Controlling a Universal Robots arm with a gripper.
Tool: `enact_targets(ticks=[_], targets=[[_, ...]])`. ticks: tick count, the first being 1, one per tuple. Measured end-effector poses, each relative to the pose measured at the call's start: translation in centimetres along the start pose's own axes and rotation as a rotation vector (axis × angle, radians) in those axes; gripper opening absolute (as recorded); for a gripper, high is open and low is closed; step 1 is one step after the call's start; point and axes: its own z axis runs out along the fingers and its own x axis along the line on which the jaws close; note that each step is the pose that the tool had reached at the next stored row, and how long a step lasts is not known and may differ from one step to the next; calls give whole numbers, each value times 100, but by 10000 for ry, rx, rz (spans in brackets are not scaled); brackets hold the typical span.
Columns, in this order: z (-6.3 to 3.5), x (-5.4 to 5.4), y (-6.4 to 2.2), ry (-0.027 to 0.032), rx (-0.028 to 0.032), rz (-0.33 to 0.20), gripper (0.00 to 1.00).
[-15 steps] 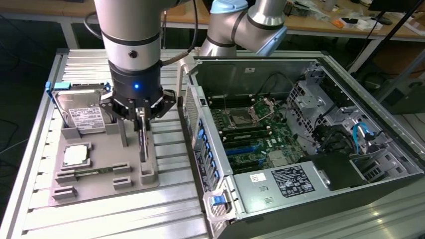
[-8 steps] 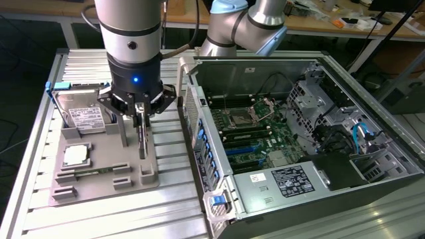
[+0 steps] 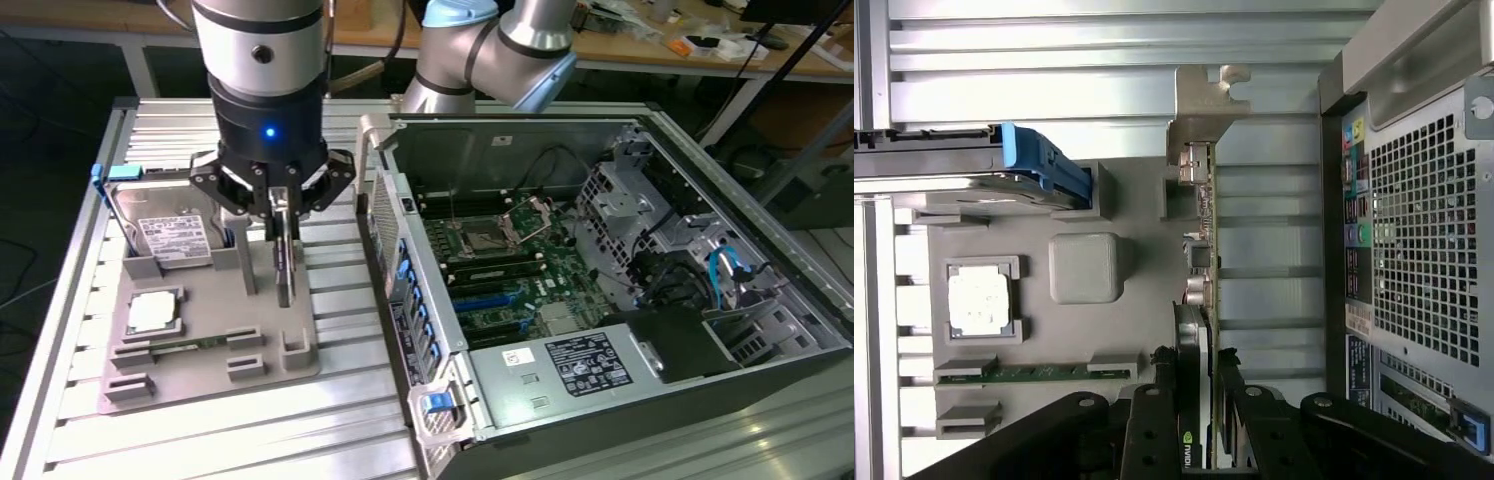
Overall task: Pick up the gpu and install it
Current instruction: 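Pick up the gpu and move the gpu toward the slot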
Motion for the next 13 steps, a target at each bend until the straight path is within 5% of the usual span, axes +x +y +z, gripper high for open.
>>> enact_targets(ticks=[13], targets=[[-549, -1, 32, 89, 3, 6, 27]])
